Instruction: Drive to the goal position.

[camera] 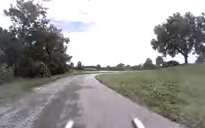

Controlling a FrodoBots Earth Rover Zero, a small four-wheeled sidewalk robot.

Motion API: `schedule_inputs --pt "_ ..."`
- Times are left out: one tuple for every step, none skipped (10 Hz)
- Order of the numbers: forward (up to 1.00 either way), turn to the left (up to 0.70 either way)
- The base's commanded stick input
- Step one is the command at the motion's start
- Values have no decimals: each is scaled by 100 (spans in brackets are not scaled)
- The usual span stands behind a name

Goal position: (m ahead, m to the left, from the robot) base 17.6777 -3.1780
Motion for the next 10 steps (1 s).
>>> schedule_inputs --pt "70 6" --pt "70 27" --pt "70 31" --pt "70 35" --pt "70 35" --pt "70 35" --pt "70 32" --pt "70 11" --pt "70 0" --pt "70 0"
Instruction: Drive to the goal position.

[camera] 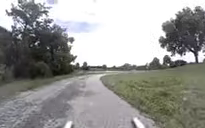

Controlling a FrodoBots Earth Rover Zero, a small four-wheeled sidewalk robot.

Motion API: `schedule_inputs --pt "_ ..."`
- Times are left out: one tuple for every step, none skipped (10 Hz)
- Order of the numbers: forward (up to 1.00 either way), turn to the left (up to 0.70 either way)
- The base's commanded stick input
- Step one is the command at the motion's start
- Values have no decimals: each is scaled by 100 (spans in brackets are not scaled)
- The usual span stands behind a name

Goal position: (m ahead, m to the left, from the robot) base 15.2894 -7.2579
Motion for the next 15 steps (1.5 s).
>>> schedule_inputs --pt "70 0" --pt "70 0" --pt "70 0" --pt "70 0" --pt "70 0" --pt "70 0" --pt "70 0" --pt "70 0" --pt "70 0" --pt "70 0" --pt "70 0" --pt "70 0" --pt "70 0" --pt "70 0" --pt "70 0"
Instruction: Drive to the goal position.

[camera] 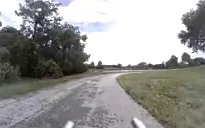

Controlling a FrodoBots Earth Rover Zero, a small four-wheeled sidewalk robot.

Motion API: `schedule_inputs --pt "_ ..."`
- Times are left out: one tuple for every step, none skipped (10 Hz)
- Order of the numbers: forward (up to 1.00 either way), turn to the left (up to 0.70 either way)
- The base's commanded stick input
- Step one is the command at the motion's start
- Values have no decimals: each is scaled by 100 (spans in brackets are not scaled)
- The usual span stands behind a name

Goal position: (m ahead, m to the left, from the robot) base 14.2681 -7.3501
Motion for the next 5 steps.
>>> schedule_inputs --pt "70 0" --pt "70 0" --pt "70 0" --pt "70 0" --pt "70 0"
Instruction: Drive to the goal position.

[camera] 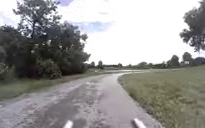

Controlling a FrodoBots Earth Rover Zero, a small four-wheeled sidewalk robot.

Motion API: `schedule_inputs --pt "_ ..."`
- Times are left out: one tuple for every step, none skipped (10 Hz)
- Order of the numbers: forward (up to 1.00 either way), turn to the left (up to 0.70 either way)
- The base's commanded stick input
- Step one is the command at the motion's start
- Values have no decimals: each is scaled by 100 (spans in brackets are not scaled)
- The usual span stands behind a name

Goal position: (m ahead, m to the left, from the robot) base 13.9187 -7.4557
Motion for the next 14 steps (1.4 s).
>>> schedule_inputs --pt "70 0" --pt "70 0" --pt "70 0" --pt "70 0" --pt "70 0" --pt "70 0" --pt "70 0" --pt "70 0" --pt "70 0" --pt "70 0" --pt "70 0" --pt "70 0" --pt "70 0" --pt "70 0"
